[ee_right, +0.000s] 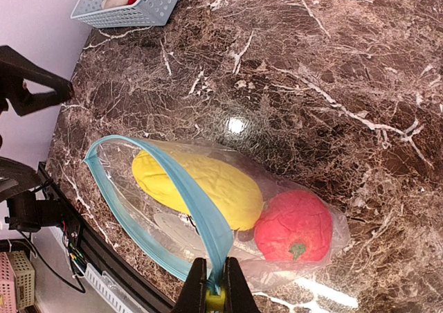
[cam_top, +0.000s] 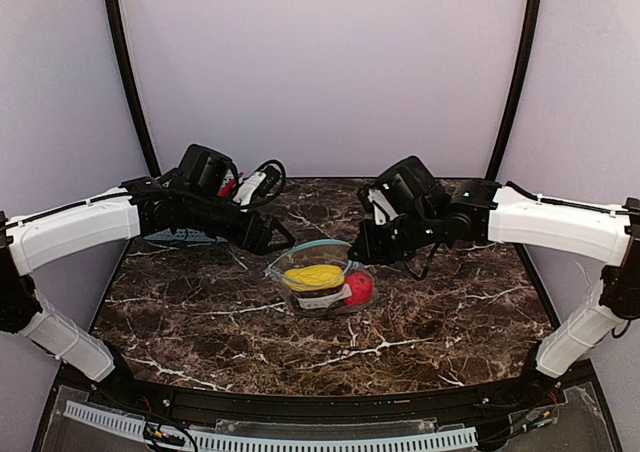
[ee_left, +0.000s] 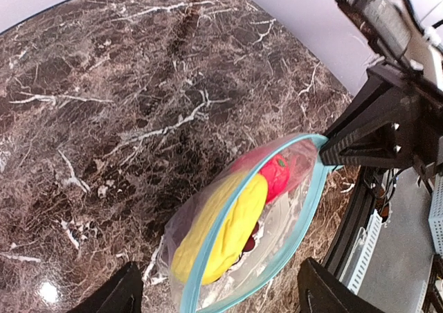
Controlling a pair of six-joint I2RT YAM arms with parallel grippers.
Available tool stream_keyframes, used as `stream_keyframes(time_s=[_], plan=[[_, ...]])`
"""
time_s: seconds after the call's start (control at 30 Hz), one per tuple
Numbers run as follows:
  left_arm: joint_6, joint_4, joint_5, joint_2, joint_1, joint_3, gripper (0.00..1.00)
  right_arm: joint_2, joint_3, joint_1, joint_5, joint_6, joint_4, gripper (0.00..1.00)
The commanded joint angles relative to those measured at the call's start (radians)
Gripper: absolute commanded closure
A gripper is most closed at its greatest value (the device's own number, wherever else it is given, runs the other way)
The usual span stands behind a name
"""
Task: Place the food in the zip-top bag and seal the zipper
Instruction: Place the fake fruit in the zipper food storage bag, then adjust the zipper food storage bag at the center of the board.
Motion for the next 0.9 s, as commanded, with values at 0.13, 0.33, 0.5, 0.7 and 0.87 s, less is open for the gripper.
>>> stream_keyframes(time_s=[0.13,0.33,0.5,0.7,0.87], plan=[[-0.031,-0.041,-0.016,0.017,0.002,-0.054,0.44,-0.016,-0.002,-0.002,-0.005,0.004,0.023,0.98],[-0.025,-0.046,-0.010,0.046,0.003,-0.060,0.54,-0.017,-0.007,-0.001,-0.002,0.007,0.022,0.98],[-0.014,-0.053,-0.008,0.056,0.003,-0.071,0.61,-0.011,-0.004,-0.001,-0.003,0.006,0.023,0.98],[-0.013,-0.052,-0.005,0.057,0.002,-0.084,0.70,-0.005,-0.002,-0.001,-0.006,0.006,0.025,0.98],[-0.008,-0.053,0.008,0.049,0.002,-0.089,0.89,-0.002,-0.001,-0.001,-0.002,0.003,0.026,0.98]])
